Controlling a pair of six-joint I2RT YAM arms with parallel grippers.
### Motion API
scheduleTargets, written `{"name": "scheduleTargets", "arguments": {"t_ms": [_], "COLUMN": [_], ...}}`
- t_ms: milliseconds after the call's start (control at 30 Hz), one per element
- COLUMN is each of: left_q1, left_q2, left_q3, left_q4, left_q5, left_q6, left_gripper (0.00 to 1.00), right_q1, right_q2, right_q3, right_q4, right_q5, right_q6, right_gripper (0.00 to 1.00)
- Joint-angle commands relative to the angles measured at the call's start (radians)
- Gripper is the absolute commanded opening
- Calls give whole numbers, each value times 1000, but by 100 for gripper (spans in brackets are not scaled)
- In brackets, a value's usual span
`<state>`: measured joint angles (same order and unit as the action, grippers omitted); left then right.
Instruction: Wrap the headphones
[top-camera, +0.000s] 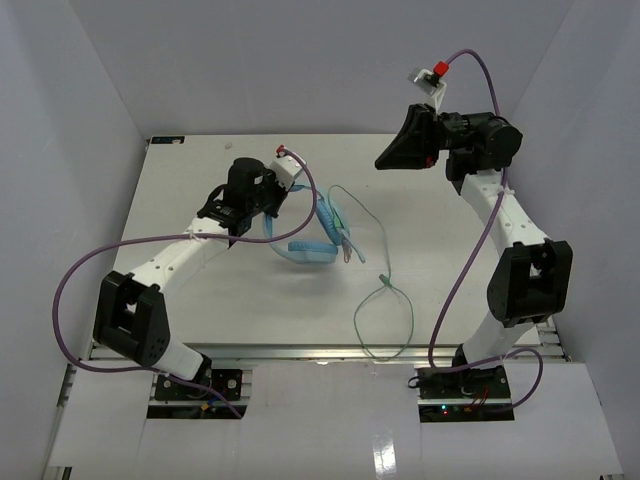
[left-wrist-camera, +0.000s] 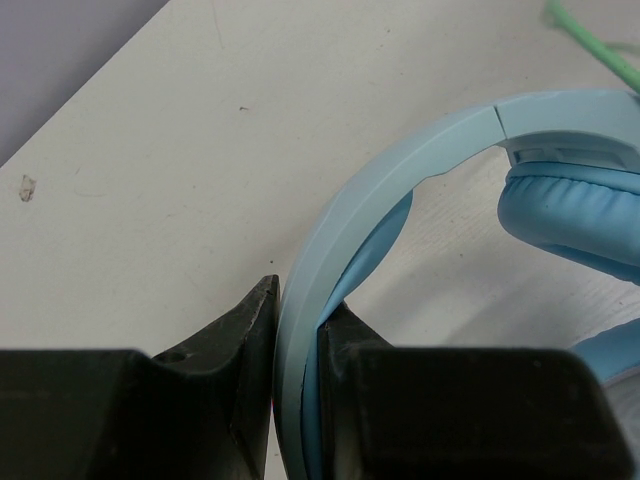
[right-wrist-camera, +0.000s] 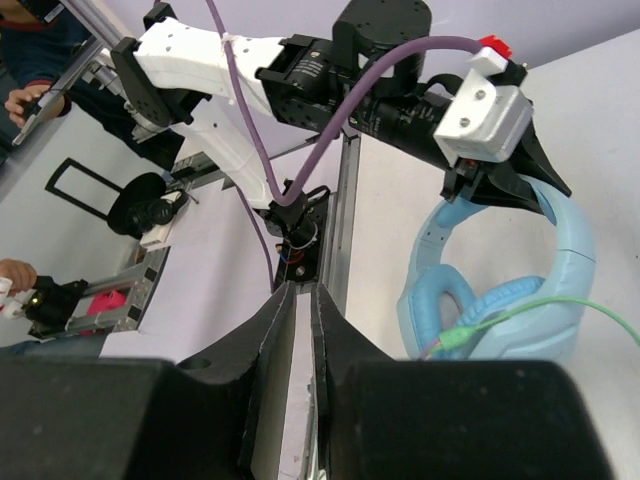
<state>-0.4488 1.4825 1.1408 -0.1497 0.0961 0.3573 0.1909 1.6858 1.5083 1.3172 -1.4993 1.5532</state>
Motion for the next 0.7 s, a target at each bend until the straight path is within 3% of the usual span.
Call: {"name": "scheduleTargets", "arguments": {"t_ms": [0,100,300,400,667], "left_q1": [-2,-2,9,20,43], "left_q2": [-97,-104,-161,-181,-235], "left_q3": [-2,-13,-12,-3,7], "left_q4": [41,62,140,141,142], "left_q5": [93,51,61,118,229], "left_q6": [-30,-59,-157,-211,-353], "left_gripper": [0,0,0,0,0], "right_q1": [-7,-8,-38,-62,-18], "right_q2": [18,7,17,59,154], "right_q3": [45,13,-35,2,169], "right_q4": [568,570,571,571,568], "right_q5": [-164,-165,-165,-163,-82], "right_q6": [35,14,-10,27,116], "right_gripper": [18,18,34,44,51]}}
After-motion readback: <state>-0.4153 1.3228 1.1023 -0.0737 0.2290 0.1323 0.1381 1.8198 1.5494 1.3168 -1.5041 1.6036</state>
